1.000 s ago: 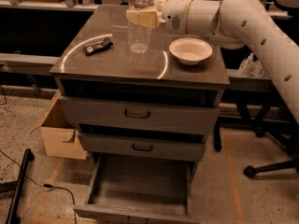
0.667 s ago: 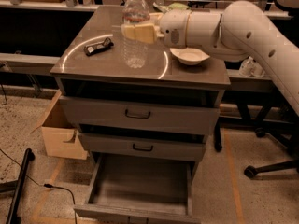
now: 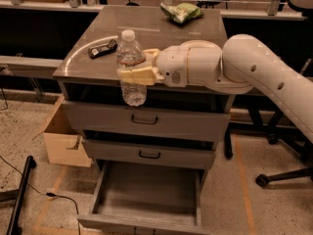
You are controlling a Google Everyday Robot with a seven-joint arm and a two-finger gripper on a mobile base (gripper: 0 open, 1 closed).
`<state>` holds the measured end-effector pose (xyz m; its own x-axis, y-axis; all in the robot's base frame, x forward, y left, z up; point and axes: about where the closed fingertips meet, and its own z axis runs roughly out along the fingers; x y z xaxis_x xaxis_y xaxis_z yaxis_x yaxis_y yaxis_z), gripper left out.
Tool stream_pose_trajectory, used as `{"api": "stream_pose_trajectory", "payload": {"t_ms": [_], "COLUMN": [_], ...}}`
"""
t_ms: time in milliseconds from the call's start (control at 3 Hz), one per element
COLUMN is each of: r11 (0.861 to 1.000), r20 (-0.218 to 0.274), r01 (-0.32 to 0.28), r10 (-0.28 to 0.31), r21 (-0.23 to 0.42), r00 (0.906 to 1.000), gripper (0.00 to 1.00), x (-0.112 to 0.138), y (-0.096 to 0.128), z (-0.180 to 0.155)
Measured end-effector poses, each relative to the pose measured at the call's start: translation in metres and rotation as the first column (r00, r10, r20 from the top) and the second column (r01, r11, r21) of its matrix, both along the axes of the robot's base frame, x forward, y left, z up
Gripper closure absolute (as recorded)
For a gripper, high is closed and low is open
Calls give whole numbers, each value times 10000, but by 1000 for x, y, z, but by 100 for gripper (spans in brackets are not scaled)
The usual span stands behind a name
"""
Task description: Place water bottle into bottom drawer
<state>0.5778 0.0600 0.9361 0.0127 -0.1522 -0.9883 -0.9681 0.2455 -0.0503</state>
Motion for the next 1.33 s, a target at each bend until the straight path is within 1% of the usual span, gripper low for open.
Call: {"api": "stream_pose_trajectory", "payload": {"t_ms": [333, 667, 1000, 1333], "r11": [10000, 9995, 9958, 9872], "r20": [0, -158, -732, -899], "r01": [0, 231, 250, -374], "r10": [0, -228, -185, 518], "r21": [0, 200, 884, 1548], "r00": [10000, 9996, 9971, 9946], "gripper": [100, 100, 100, 100], "x": [0, -5, -23, -45], "y": [0, 6, 11, 27], "z": [0, -14, -60, -113]}}
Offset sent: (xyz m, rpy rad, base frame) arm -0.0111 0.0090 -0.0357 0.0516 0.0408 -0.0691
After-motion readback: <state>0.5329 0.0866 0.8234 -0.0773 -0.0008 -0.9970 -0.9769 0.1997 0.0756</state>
